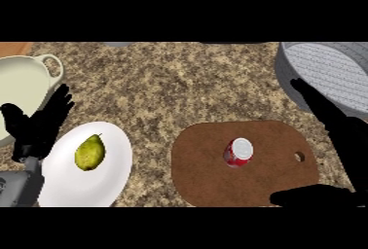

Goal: Pick the can from the cutting board and place it in the basket

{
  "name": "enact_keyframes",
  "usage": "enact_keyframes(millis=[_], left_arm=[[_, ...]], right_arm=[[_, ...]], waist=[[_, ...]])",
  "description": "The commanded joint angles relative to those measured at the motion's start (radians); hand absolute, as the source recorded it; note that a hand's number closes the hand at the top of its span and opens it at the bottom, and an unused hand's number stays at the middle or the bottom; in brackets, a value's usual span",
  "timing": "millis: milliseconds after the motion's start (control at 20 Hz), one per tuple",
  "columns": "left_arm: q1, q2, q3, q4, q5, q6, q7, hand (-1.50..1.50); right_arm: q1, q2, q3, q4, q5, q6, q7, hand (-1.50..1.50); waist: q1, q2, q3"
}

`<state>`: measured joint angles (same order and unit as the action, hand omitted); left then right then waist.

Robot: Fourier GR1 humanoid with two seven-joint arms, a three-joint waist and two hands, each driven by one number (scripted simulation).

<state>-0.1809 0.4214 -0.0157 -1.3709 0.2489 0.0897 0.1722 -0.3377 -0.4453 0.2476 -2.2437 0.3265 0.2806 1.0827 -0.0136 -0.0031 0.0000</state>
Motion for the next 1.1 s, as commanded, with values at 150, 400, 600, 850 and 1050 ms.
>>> enact_keyframes(millis=[150,400,600,850,1050], left_arm=[[0.012,-0.042,-0.014,-0.029,-0.033,0.011,0.006,0.00],[-0.030,-0.034,0.035,0.018,-0.049,-0.035,0.017,0.00],[-0.001,-0.030,0.043,-0.039,-0.050,-0.041,0.038,0.00],[-0.003,-0.052,0.063,-0.026,-0.051,-0.082,0.046,0.00],[0.003,-0.061,0.094,0.006,-0.083,-0.087,0.009,0.00]], right_arm=[[0.177,0.115,0.042,0.124,0.250,-0.204,-0.194,-1.50],[0.156,0.201,0.054,0.238,0.284,-0.207,-0.235,-1.50],[0.126,0.286,0.139,0.351,0.369,-0.226,-0.175,-1.50],[0.151,0.258,0.058,0.441,0.319,-0.179,-0.298,-1.50],[0.209,0.241,0.040,0.430,0.324,-0.154,-0.366,-1.50]], waist=[[0.014,0.004,0.001],[0.013,0.003,0.000],[0.018,0.003,0.000],[0.015,0.003,0.000],[0.013,0.003,0.000]])
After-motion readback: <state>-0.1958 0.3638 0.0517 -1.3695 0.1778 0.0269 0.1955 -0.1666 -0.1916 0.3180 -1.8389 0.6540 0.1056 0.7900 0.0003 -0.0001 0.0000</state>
